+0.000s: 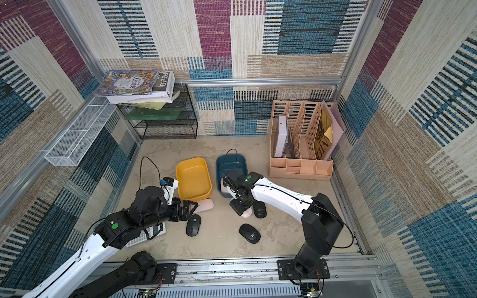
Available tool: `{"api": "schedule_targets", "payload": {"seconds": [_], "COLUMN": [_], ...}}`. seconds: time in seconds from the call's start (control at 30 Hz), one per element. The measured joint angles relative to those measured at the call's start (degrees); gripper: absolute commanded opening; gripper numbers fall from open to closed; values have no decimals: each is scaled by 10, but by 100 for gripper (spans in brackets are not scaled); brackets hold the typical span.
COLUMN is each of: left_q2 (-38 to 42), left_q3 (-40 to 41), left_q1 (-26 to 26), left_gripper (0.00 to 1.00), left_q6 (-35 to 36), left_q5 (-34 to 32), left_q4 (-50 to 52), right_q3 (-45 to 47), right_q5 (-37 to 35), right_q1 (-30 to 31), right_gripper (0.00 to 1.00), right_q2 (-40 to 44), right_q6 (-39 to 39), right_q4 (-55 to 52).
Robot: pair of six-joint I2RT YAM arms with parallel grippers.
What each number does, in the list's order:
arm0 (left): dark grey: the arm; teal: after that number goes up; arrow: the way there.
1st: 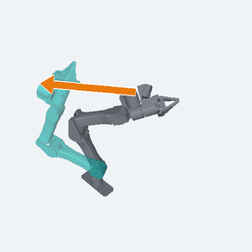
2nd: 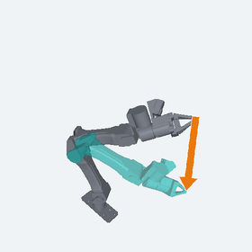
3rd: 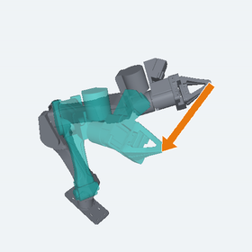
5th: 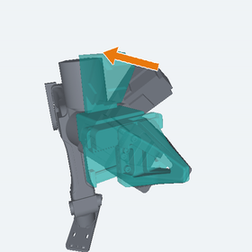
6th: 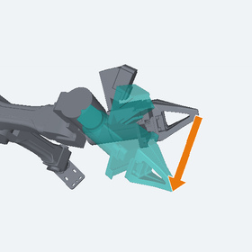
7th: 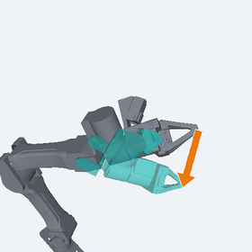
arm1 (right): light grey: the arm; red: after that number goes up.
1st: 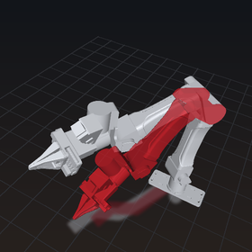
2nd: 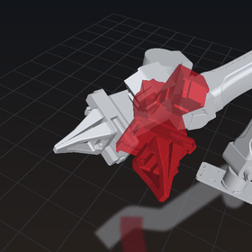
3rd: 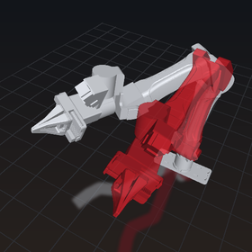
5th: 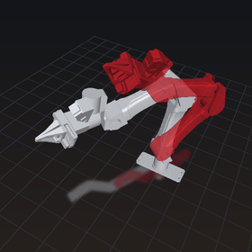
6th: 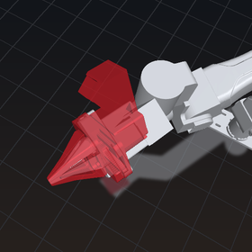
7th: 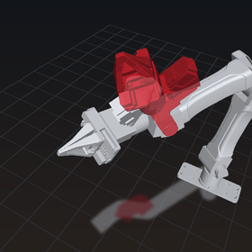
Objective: Place the mice by color into the storage box
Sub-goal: Place the mouse at the center of the board, then pick up the mouse from the center of the board.
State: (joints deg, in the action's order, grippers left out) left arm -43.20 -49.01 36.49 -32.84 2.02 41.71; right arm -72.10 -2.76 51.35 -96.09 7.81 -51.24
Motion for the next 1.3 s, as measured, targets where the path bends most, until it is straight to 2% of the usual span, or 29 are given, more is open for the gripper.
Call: {"api": "schedule_targets", "payload": {"seconds": [0.33,0.43,0.57,0.83,0.93,1.0,1.03,1.1,1.17,1.3], "left_q2": [42,41,38,9,-10,-27,-40,-68,-103,-165], "left_q3": [-29,-31,-31,-45,-55,-64,-70,-84,-100,-120], "left_q1": [-8,-10,-10,-10,-10,-10,-10,-7,8,63], "left_gripper": [99,99,99,99,99,99,99,98,99,99], "left_q6": [20,23,24,34,46,58,68,94,130,225], "left_q5": [-51,-55,-57,-52,-43,-25,-9,20,48,86], "left_q4": [47,56,60,58,54,48,44,37,28,24], "right_q3": [-57,-65,-62,-46,-29,-7,8,37,60,109], "right_q5": [17,15,15,37,64,97,103,125,145,200], "right_q1": [102,108,108,100,88,63,45,3,-50,-199], "right_gripper": [50,60,76,90,92,93,98,96,96,96], "right_q2": [-153,-164,-163,-73,-29,8,34,85,136,239], "right_q6": [-62,-72,-76,-78,-73,-63,-55,-36,-13,37], "right_q4": [7,10,15,35,50,63,71,87,99,130]}}
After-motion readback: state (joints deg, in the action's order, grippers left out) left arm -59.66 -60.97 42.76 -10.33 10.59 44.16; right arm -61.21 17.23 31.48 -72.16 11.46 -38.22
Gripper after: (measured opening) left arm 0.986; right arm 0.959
